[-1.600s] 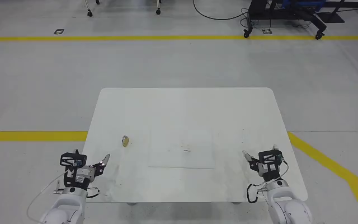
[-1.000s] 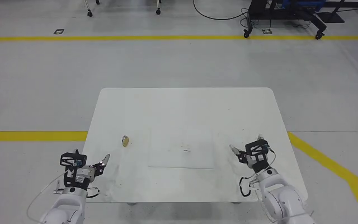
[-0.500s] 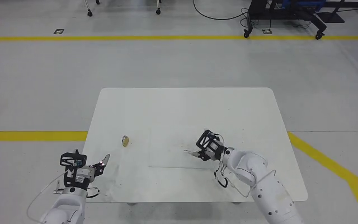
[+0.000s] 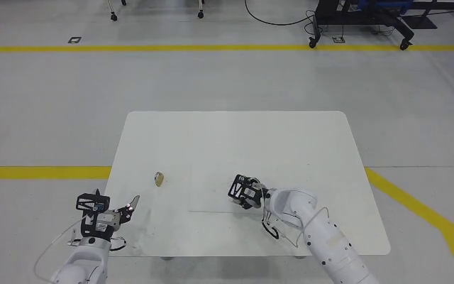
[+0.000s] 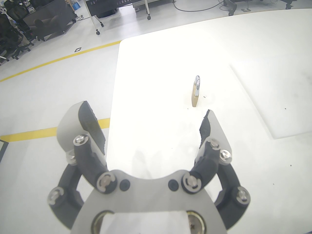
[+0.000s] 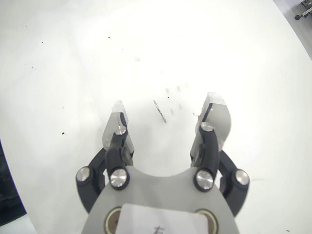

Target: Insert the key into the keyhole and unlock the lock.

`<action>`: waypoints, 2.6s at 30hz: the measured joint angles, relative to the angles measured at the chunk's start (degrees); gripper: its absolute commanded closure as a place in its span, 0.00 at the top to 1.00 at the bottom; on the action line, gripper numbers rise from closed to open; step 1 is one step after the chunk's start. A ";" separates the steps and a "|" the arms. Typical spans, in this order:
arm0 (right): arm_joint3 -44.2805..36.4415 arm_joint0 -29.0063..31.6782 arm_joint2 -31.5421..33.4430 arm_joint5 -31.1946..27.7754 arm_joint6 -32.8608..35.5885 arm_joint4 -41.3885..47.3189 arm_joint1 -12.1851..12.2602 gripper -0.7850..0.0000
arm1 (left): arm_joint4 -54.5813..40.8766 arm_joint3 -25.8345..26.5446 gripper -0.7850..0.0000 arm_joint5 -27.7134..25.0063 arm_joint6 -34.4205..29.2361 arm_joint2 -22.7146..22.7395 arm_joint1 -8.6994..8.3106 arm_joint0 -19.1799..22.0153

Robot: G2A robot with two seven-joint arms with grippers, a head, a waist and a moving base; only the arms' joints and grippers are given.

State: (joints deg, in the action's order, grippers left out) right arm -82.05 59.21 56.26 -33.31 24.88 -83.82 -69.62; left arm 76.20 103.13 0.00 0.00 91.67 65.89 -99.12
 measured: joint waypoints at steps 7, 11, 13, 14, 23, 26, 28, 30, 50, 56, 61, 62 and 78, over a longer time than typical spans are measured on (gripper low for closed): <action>0.67 -1.75 -2.37 0.12 0.92 -2.28 -0.56 0.00 | 0.00 0.00 1.00 0.00 0.00 0.00 0.00 0.00; -0.06 -1.92 -1.40 1.22 0.13 -3.60 -0.38 0.00 | 0.00 0.00 1.00 0.00 0.00 0.00 0.00 0.00; -1.32 -1.46 0.10 1.29 -0.75 -3.79 -0.02 0.00 | 0.00 0.00 1.00 0.00 0.00 0.00 0.00 0.00; -2.03 -1.09 0.95 1.33 -1.28 -3.65 0.18 0.00 | 0.00 0.00 1.00 0.00 0.00 0.00 0.00 0.00; -7.70 6.28 11.27 5.12 -10.56 5.08 1.70 0.00 | 0.00 0.00 1.00 0.00 0.00 0.00 0.00 0.00; -7.25 8.86 14.35 7.60 -13.42 14.88 1.49 0.00 | 0.00 0.00 1.00 0.00 0.00 0.00 0.00 0.00; -5.91 10.17 16.39 8.32 -13.20 25.34 1.23 0.00 | 0.00 0.00 1.00 0.00 0.00 0.00 0.00 0.00; -3.72 10.65 18.00 7.91 -10.38 37.54 1.04 0.00 | 0.00 0.00 1.00 0.00 0.00 0.00 0.00 0.00; -1.66 10.04 20.21 6.40 -3.53 50.98 1.39 0.00 | -12.39 7.80 1.00 -11.13 -3.19 0.64 -0.04 0.56; -1.74 10.10 19.43 6.48 -3.64 55.97 1.12 0.00 | -30.04 8.79 1.00 -23.18 -20.00 -5.68 -0.08 10.45; -1.01 9.97 20.24 5.17 -3.62 58.83 1.24 0.00 | -52.15 1.87 1.00 -22.59 -42.82 -15.26 0.36 22.62; -0.96 10.13 20.87 5.05 -3.81 58.78 1.36 0.00 | -55.00 1.26 1.00 -22.23 -45.96 -15.66 0.37 24.43; -1.77 10.01 18.74 3.41 0.74 64.34 1.21 0.00 | -69.99 -10.71 1.00 -27.54 -45.18 -22.23 1.56 29.80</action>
State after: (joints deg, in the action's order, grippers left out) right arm -83.82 69.22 75.00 -29.90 25.61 -19.48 -68.41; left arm 6.22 92.42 -27.54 -45.18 69.45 67.45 -69.32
